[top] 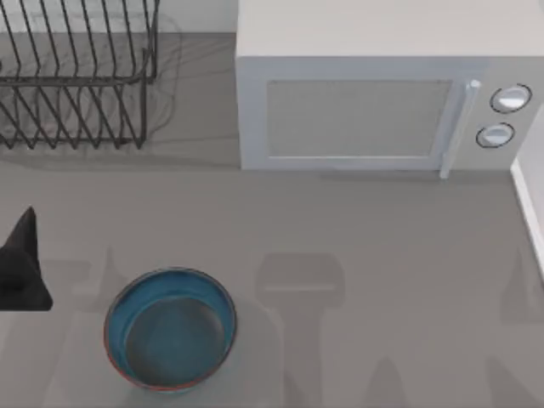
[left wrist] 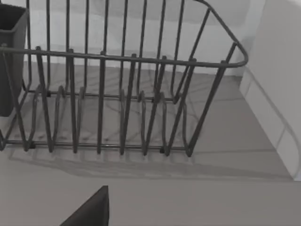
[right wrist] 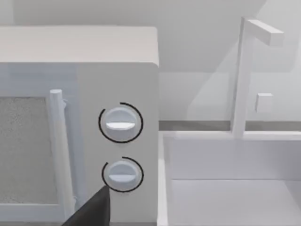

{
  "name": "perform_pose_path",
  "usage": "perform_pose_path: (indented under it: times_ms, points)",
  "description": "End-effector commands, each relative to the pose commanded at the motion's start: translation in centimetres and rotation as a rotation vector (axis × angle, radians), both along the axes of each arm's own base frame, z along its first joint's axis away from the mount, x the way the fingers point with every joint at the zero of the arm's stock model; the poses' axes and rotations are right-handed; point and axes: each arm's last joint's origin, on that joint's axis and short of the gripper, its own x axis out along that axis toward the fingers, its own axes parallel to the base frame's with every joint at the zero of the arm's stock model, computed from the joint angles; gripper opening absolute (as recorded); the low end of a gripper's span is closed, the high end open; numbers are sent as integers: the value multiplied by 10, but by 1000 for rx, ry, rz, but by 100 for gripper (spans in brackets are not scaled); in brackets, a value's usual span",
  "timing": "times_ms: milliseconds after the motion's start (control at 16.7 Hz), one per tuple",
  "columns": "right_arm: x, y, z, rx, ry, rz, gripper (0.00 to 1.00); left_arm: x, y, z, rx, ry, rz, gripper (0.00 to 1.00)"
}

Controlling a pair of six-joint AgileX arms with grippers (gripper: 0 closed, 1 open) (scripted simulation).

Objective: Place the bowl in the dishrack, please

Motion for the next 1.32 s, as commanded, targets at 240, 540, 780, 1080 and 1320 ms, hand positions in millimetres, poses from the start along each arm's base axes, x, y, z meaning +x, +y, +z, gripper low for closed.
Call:
perform_pose_path:
  times_ms: [240, 540, 780, 1080, 1320]
  points:
    - [0, 0, 0, 0, 0, 0, 100, 25, -24, 38, -74, 336, -102, 100]
    - [0, 0, 0, 0, 0, 0, 100, 80, -87, 52, -29, 874, -134, 100]
    - [0, 0, 0, 0, 0, 0, 100, 110, -149, 42, 79, 1185, -82, 100]
    - [0, 0, 0, 0, 0, 0, 100, 123, -207, 33, 172, 1346, -20, 100]
    - [0, 0, 0, 0, 0, 0, 100, 125, -219, 30, 190, 1370, -8, 100]
